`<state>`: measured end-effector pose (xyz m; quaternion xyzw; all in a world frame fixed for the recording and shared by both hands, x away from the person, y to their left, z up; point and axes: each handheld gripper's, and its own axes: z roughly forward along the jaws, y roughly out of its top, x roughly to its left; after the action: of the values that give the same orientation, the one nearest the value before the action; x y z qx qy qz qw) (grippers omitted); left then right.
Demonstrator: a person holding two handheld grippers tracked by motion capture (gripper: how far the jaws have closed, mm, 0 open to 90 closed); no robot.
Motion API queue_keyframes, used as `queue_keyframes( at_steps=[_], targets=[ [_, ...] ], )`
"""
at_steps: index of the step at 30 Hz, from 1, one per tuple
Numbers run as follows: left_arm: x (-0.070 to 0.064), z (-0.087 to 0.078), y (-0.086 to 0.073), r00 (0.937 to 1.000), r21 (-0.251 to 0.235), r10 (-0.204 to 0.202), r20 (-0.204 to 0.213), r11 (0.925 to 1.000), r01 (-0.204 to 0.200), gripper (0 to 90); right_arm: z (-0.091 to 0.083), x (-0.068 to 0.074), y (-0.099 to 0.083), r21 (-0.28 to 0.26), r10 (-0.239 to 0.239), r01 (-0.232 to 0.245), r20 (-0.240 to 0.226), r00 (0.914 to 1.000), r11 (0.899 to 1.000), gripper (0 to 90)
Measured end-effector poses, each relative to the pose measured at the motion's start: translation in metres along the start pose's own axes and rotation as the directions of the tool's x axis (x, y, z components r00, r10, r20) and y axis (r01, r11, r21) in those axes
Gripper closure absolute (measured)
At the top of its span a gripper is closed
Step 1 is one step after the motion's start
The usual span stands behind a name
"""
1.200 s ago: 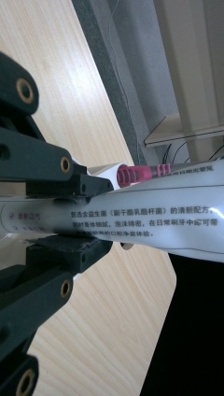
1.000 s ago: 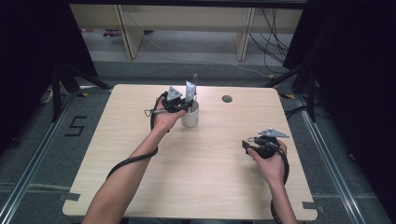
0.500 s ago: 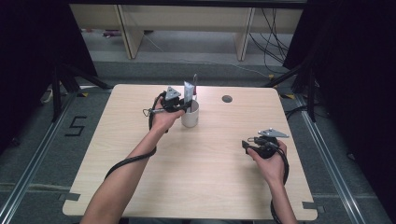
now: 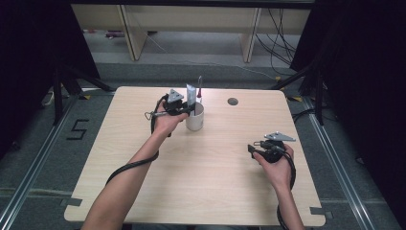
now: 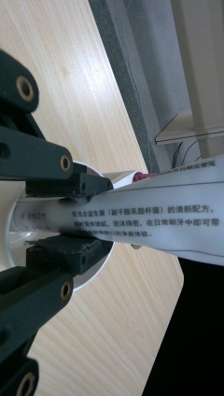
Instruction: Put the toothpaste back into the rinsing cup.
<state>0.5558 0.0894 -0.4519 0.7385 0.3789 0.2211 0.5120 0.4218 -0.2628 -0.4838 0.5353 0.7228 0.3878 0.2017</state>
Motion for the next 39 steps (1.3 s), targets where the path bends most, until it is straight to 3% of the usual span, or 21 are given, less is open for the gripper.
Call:
queue_keyframes(
  at_steps=[39],
  targets=[
    [0.0009,-0.0090,-0.0030,1.0000,0.018,-0.009,-0.001,0.9998,0.009,68.4,0.0004,-0.0014,0.0007,-0.004,-0.031,0.031,0.001,0.9995,1.000,41.5]
  ],
)
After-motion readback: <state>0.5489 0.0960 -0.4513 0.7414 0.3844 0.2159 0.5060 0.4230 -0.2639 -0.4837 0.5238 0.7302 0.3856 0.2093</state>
